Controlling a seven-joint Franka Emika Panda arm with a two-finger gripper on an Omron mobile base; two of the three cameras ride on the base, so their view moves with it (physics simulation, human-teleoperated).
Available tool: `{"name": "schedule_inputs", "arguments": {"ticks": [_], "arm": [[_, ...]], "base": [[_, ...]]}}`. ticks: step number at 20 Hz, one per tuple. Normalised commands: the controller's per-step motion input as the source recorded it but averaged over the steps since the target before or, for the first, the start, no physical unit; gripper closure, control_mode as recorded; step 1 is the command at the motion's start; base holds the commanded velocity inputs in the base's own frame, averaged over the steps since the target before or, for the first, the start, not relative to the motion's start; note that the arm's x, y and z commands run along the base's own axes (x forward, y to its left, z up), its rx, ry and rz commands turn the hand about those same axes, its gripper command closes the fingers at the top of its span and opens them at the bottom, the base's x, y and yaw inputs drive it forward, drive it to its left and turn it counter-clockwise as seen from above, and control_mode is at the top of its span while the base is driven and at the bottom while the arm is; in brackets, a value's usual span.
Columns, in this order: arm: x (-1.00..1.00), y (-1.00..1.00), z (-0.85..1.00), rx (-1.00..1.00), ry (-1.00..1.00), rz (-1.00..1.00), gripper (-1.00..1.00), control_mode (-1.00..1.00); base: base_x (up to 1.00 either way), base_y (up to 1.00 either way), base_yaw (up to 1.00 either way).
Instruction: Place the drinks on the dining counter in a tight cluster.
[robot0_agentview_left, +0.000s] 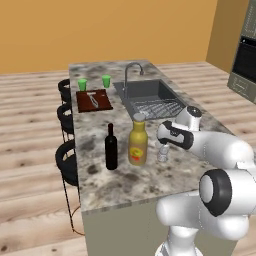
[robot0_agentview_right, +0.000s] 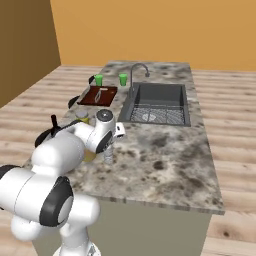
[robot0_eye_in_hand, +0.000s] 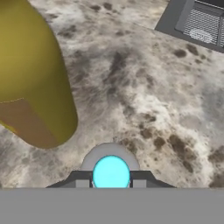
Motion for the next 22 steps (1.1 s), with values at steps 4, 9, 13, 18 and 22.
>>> {"name": "schedule_inputs", "arguments": {"ticks": [4,9,13,18,22], "arm": [[0.17,0.0,0.0,0.0,-0.01,0.0,1.0,-1.0],[0.01,0.0,-0.09,0.0,-0.01,0.0,1.0,-1.0],[0.0,0.0,-0.25,0.0,-0.04,0.0,1.0,-1.0],[0.0,0.0,-0.1,0.0,-0.02,0.0,1.0,-1.0],[0.0,0.0,0.0,0.0,0.0,0.0,1.0,-1.0]], "base": [[0.0,0.0,0.0],[0.0,0.0,0.0],[0.0,0.0,0.0],[0.0,0.0,0.0],[0.0,0.0,0.0]]}}
